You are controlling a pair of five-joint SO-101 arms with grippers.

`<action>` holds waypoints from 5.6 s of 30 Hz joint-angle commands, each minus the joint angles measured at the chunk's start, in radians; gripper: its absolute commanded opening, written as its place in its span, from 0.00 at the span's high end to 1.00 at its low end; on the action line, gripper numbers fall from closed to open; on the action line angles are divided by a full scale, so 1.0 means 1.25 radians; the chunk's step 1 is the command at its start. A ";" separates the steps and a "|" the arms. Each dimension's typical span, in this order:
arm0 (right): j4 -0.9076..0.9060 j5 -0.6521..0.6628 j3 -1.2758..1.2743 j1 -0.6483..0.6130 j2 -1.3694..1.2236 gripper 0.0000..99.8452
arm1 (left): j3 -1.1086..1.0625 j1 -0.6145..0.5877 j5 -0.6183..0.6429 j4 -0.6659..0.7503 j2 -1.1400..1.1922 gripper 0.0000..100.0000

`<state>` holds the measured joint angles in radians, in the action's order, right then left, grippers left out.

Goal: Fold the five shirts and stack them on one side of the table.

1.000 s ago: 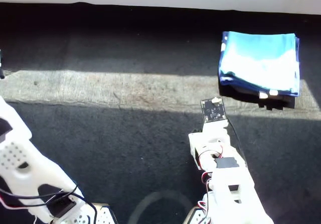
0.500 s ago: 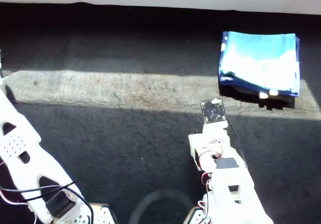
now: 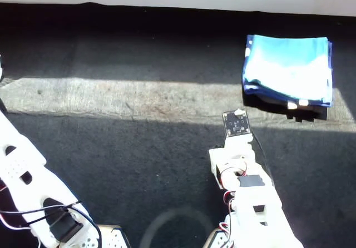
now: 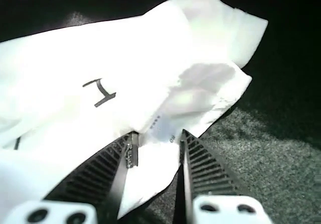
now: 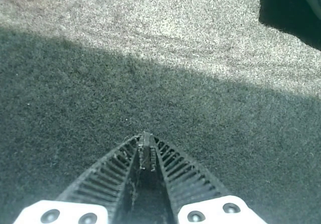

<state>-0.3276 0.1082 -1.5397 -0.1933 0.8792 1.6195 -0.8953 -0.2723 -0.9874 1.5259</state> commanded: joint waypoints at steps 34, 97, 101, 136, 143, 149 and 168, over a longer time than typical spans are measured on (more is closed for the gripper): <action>0.013 -0.007 0.002 -0.006 0.013 0.98 | 0.029 0.672 0.004 -0.620 -0.597 0.99; 0.013 -0.007 0.003 -0.006 0.013 0.98 | -1.396 0.635 0.086 -0.471 -1.314 0.78; 0.013 -0.007 0.003 -0.006 0.013 0.98 | -1.448 0.639 0.101 -0.357 -1.314 0.78; -0.036 -0.007 0.035 -0.006 0.012 0.97 | -1.078 0.519 0.095 -0.522 -1.201 0.99; -0.320 -0.086 0.376 -0.075 -0.106 0.94 | -0.945 0.320 0.090 -0.517 -1.193 0.99; -0.396 -0.091 0.657 -0.361 -0.360 0.76 | -0.946 0.249 0.014 -0.516 -1.191 0.99; -0.397 -0.090 1.313 -0.485 -1.062 0.91 | -0.948 0.191 -0.034 -0.522 -1.191 0.99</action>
<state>-0.8186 0.0023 -0.0100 -0.8178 -0.4189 0.4012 -0.6483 -0.3092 -1.6349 0.0422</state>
